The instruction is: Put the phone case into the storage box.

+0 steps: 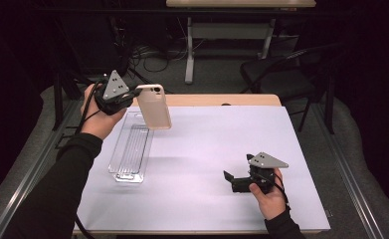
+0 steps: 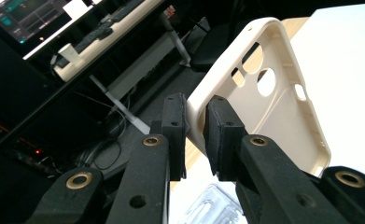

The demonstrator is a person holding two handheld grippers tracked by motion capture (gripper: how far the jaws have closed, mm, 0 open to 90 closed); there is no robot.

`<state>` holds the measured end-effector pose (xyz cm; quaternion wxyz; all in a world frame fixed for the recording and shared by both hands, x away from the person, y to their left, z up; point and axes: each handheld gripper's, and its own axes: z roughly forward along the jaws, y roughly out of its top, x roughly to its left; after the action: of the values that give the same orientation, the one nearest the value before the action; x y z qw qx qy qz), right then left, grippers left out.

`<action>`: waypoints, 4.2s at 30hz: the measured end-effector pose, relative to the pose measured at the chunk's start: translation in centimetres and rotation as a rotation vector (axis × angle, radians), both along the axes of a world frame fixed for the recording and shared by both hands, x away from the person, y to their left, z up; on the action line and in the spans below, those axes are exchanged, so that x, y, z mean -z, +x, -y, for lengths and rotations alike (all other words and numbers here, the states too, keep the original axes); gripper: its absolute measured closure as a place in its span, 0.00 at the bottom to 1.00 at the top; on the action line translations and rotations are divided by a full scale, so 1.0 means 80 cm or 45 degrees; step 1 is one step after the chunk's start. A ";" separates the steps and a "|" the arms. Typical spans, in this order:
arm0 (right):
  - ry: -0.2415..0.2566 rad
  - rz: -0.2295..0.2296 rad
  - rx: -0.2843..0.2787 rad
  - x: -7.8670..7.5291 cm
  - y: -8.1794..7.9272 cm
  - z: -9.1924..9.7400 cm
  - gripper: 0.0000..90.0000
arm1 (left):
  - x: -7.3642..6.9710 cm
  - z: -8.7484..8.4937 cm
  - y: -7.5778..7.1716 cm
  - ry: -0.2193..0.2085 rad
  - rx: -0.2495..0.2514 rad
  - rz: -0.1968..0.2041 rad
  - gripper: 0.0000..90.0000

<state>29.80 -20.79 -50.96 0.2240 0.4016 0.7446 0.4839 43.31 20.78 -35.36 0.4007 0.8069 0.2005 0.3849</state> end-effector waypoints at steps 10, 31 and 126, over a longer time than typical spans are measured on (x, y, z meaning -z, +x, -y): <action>-0.004 0.045 0.038 0.004 -0.002 0.003 0.00 | 0.001 -0.010 0.014 0.006 -0.007 0.029 0.88; -0.018 0.092 0.113 0.017 -0.003 0.008 0.00 | 0.011 -0.038 0.043 0.048 -0.029 0.066 0.88; -0.025 0.037 0.109 0.033 -0.003 0.007 0.00 | 0.121 -0.063 0.098 0.178 -0.067 0.116 0.88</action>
<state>29.59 -21.35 -53.64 0.2593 0.4238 0.7282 0.4722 51.16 25.83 -45.06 0.3419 0.8090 0.1758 0.4447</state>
